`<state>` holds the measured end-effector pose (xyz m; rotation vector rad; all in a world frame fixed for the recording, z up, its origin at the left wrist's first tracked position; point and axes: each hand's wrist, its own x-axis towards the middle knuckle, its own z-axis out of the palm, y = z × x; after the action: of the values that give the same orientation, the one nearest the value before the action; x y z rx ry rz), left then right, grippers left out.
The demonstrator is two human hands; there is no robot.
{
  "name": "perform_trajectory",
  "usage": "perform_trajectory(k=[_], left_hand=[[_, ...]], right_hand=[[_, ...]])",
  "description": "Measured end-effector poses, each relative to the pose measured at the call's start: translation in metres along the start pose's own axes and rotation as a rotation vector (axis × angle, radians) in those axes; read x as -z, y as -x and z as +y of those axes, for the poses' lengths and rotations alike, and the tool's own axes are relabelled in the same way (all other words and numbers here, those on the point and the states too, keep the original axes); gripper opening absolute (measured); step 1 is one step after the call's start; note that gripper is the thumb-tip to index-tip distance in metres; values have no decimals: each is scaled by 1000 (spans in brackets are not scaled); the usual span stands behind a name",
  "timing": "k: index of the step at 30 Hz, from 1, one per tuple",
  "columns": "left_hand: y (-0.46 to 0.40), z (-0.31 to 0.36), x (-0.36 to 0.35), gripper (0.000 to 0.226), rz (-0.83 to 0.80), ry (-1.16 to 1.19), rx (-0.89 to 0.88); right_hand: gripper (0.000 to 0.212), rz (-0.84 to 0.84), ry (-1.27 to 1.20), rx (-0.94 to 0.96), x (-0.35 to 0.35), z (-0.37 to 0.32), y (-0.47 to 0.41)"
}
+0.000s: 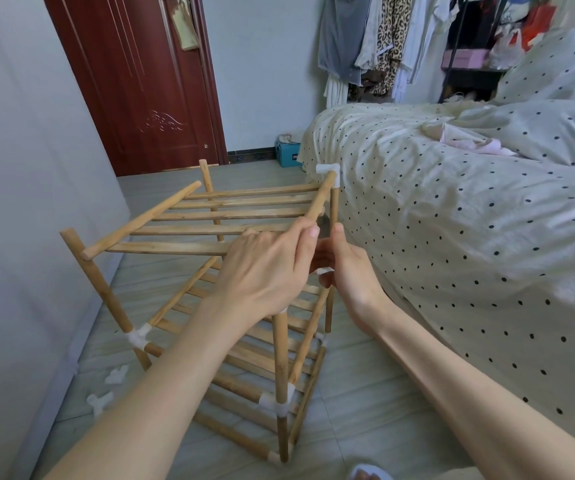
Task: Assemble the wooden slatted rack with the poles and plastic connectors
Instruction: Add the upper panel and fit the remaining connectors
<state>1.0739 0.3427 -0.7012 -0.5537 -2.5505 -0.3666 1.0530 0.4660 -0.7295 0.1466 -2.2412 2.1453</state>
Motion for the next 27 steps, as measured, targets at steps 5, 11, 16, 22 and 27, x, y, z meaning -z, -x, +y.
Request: perform_trajectory(k=[5,11,16,22,27], left_hand=[[-2,1,0,60,48,1,0],[-3,2,0,50,35,50,32],[-5,-3,3,49,-172,430,225],[8,-44,5,39,-52,666,309],[26,-74,-9,56,-145,371,242]], right_hand=[[59,-1,-20,-4,1,2,-2],[48,-27,-75,-25,1,3,1],[28,-68,37,-3,1,3,13],[61,-242,89,15,1,2,29],[109,-393,272,33,-7,4,37]])
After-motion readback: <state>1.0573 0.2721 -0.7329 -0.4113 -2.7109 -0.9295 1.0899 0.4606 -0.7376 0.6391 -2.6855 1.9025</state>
